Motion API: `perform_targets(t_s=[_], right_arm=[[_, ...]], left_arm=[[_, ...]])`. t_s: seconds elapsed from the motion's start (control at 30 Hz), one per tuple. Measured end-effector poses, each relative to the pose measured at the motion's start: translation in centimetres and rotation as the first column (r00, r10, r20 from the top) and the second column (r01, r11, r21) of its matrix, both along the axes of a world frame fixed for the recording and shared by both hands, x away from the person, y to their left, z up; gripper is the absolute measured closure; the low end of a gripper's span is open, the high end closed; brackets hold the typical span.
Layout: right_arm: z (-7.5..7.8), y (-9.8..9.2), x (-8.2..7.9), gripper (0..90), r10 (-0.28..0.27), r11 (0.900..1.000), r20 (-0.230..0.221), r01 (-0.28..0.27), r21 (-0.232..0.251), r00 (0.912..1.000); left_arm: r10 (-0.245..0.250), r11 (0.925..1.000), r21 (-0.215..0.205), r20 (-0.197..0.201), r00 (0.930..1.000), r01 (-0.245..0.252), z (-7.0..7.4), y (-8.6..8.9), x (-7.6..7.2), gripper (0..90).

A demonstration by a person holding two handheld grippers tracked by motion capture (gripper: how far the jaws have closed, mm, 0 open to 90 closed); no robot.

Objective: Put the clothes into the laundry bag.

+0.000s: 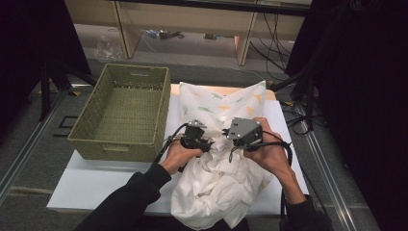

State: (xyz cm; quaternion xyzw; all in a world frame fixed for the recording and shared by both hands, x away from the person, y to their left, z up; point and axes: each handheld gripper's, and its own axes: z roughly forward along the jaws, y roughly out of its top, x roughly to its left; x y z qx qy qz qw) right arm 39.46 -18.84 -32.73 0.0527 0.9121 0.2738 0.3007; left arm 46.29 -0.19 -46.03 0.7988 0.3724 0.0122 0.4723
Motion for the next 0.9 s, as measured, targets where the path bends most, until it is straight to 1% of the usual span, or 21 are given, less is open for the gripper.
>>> perform_targets(t_s=[0.03, 0.1, 0.2, 0.23, 0.27, 0.3, 0.33, 0.37, 0.4, 0.43, 0.47, 0.5, 0.57, 0.6, 0.67, 0.73, 0.77, 0.8, 0.83, 0.87, 0.9], right_arm=[[-0.1, 0.1, 0.0, 90.0, 0.0, 1.0, -0.006, 0.0, -0.002, 1.0], [-0.4, 0.2, 0.2, 90.0, -0.01, 1.0, -0.009, 0.01, -0.012, 0.9999], [-0.6, 0.0, 0.3, 90.0, -0.01, 1.0, -0.019, 0.01, -0.007, 0.9998], [-0.6, -0.1, 0.3, 90.0, -0.016, 1.0, -0.017, 0.016, -0.002, 0.9997], [-0.5, -0.2, 0.4, 90.0, -0.008, 1.0, -0.011, 0.008, -0.007, 0.9999], [-0.4, -0.3, 0.3, 90.0, -0.015, 1.0, -0.013, 0.015, -0.003, 0.9998], [-0.4, -0.3, 0.4, 90.0, -0.017, 1.0, -0.012, 0.017, 0.001, 0.9998], [-0.4, -0.4, 0.4, 90.0, -0.016, 1.0, -0.007, 0.016, -0.001, 0.9998], [-0.4, -0.4, 0.4, 90.0, -0.018, 1.0, -0.007, 0.018, 0.0, 0.9998], [-0.4, -0.3, 0.4, 90.0, -0.018, 1.0, -0.011, 0.018, 0.002, 0.9998], [-0.4, -0.3, 0.4, 90.0, -0.019, 1.0, -0.012, 0.019, 0.002, 0.9998], [-0.4, -0.3, 0.4, 90.0, -0.019, 1.0, -0.01, 0.019, 0.003, 0.9998], [-0.4, -0.3, 0.4, 90.0, -0.019, 1.0, -0.007, 0.019, 0.004, 0.9998], [-0.4, -0.3, 0.4, 90.0, -0.018, 1.0, -0.007, 0.018, 0.003, 0.9998], [-0.4, -0.4, 0.4, 90.0, -0.022, 1.0, -0.008, 0.022, 0.008, 0.9997], [-0.4, -0.4, 0.5, 90.0, -0.021, 1.0, -0.006, 0.021, 0.005, 0.9998], [-0.4, -0.5, 0.5, 90.0, -0.019, 1.0, -0.009, 0.019, 0.007, 0.9998], [-0.4, -0.5, 0.5, 90.0, -0.021, 1.0, -0.006, 0.021, 0.006, 0.9998], [-0.5, -0.4, 0.5, 90.0, -0.026, 1.0, -0.008, 0.026, 0.013, 0.9996], [-0.5, -0.4, 0.5, 90.0, -0.026, 1.0, -0.012, 0.026, 0.018, 0.9996], [-0.5, -0.4, 0.5, 90.0, -0.022, 1.0, -0.012, 0.022, 0.01, 0.9997]], left_arm=[[0.018, 0.9997, -0.014, -0.015, 0.9997, -0.019, -0.2, -0.1, 0.2, 80.4], [0.028, 0.9994, -0.018, -0.011, 0.9995, -0.028, 0.0, -0.3, 0.1, 79.8], [0.013, 0.9998, -0.016, -0.003, 0.9999, -0.013, 0.7, 0.4, -0.4, 73.5], [0.006, 0.9999, -0.016, -0.003, 1.0, -0.006, 1.1, 0.8, -0.8, 69.1], [-0.003, 0.9999, -0.014, -0.01, 0.9999, 0.002, 1.5, 1.5, -1.2, 62.7], [-0.003, 0.9998, -0.017, -0.015, 0.9999, 0.002, 1.8, 2.0, -1.7, 56.1], [0.003, 0.9999, -0.016, -0.032, 0.9995, -0.003, 2.2, 2.4, -2.1, 49.4], [0.0, 1.0, -0.003, -0.039, 0.9992, 0.0, 2.5, 2.9, -2.4, 42.5], [-0.003, 0.9999, 0.013, -0.028, 0.9996, 0.003, 2.8, 3.3, -2.8, 36.2], [-0.011, 0.9991, 0.04, -0.024, 0.9996, 0.012, 3.0, 3.8, -3.2, 31.0], [-0.024, 0.9979, 0.059, -0.036, 0.9991, 0.026, 3.1, 4.2, -3.6, 27.3], [-0.03, 0.9975, 0.062, -0.055, 0.998, 0.033, 3.1, 4.7, -3.9, 25.3], [-0.037, 0.9979, 0.049, -0.079, 0.9962, 0.041, 2.8, 5.6, -4.7, 24.8], [-0.042, 0.9972, 0.058, -0.088, 0.9952, 0.047, 2.6, 5.9, -5.1, 24.2], [-0.056, 0.9924, 0.105, -0.082, 0.9951, 0.064, 2.0, 6.5, -5.8, 22.3], [-0.044, 0.9887, 0.138, -0.099, 0.9941, 0.058, 1.0, 6.7, -6.4, 20.7], [-0.053, 0.9879, 0.14, -0.111, 0.9925, 0.068, 0.4, 6.7, -6.5, 20.5], [-0.046, 0.988, 0.142, -0.113, 0.9926, 0.061, -0.1, 6.6, -6.6, 20.8], [-0.055, 0.9883, 0.135, -0.113, 0.9921, 0.07, -0.5, 6.4, -6.6, 21.4], [-0.067, 0.9892, 0.123, -0.114, 0.9913, 0.081, -0.8, 6.1, -6.5, 22.6], [-0.08, 0.9908, 0.101, -0.109, 0.9908, 0.091, -1.0, 5.6, -6.3, 25.3]])
